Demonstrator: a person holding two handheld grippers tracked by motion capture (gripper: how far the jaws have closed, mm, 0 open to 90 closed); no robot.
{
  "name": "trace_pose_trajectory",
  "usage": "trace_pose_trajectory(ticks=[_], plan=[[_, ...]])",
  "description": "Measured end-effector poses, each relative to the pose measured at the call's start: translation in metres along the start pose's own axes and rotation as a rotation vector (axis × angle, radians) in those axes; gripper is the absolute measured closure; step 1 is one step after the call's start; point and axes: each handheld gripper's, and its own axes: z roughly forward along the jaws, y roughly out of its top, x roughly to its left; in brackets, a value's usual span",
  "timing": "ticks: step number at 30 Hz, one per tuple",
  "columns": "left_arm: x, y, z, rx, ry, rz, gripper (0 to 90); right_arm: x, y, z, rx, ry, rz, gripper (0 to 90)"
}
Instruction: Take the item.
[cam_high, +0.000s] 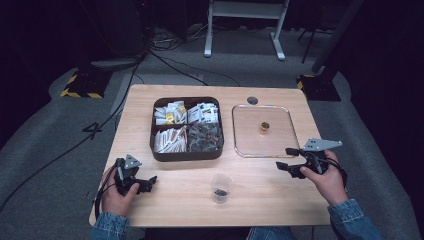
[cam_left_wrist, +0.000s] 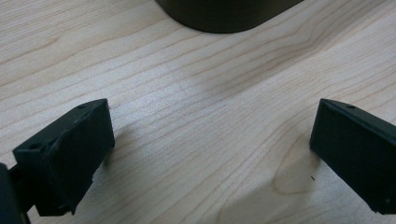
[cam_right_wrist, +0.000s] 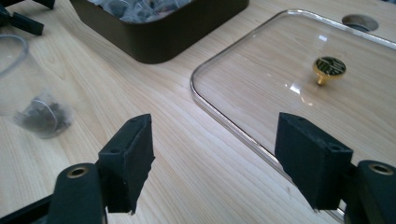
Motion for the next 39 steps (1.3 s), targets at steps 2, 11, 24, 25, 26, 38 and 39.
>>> trace_pose_trajectory(ticks=[2, 11, 24, 25, 26, 38, 39], plan=[[0.0, 0.0, 0.0, 0.004, 0.0, 0.002, 0.2, -0.004, -0.005, 0.0, 0.005, -0.011, 0.006, 28.3], [0.0, 0.0, 0.0, 0.002, 0.001, 0.002, 0.3, -0.017, -0.031, 0.006, 0.043, -0.036, 0.048, 26.2], [0.0, 0.0, 0.0, 0.004, 0.0, 0.002, 0.3, -0.023, -0.067, 0.022, 0.1, -0.051, 0.102, 21.3], [0.0, 0.0, 0.0, 0.002, -0.001, 0.001, 0.3, -0.023, -0.068, 0.023, 0.1, -0.059, 0.103, 21.2], [0.0, 0.0, 0.0, 0.0, 0.0, 0.0, 0.3, -0.023, -0.07, 0.023, 0.104, -0.066, 0.1, 20.8], [0.0, 0.0, 0.0, 0.0, 0.001, 0.0, 0.3, -0.016, -0.081, 0.027, 0.1, -0.194, 0.069, 14.7], [0.0, 0.0, 0.0, 0.0, 0.001, 0.0, 0.3, -0.016, -0.081, 0.027, 0.1, -0.194, 0.069, 14.7]])
